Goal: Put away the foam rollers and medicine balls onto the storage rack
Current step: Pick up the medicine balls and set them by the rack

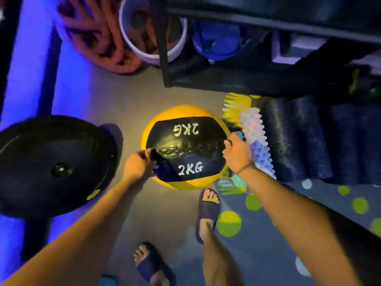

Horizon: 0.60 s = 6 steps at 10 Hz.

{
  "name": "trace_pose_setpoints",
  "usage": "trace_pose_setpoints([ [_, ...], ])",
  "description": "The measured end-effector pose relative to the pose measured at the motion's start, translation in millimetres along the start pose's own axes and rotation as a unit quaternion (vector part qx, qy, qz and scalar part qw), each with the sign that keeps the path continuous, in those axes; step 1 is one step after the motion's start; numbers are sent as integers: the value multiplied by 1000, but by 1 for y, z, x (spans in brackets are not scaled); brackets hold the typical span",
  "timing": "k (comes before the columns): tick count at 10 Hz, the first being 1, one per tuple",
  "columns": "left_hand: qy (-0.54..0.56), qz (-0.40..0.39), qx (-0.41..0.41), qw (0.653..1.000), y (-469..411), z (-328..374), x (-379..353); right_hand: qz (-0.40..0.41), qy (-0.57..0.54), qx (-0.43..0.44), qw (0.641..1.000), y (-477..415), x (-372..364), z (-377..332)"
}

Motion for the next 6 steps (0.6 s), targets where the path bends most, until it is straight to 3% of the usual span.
trace_pose_setpoints([
  [1, -24, 9, 11, 1000, -35, 28, -30, -50, 45, -20, 998, -47, 24, 2],
  [2, -104, -40, 49, 993, -65, 42, -69, -128, 41, -55, 989, -92, 28, 18],
  [3, -354, -39, -8, 934, -81, 57, -99, -211, 10, -64, 975, -103, 18, 24],
  [5, -481, -113, -120, 861, -77, 95, -113, -160, -88, -126, 975, -76, 22, 32],
  [6, -515, -107, -108, 844, -59, 114, -98, -103, -99, -164, 976, -28, 38, 50],
])
Point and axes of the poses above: each hand's wrist, its own y-axis away from the middle knuckle, its own x-axis out of the back of the hand, z = x × y, the point moved 1 cm from there along -y, towards the middle knuckle, and after that the axes turned 13 degrees about -y, right-handed, at the moved point
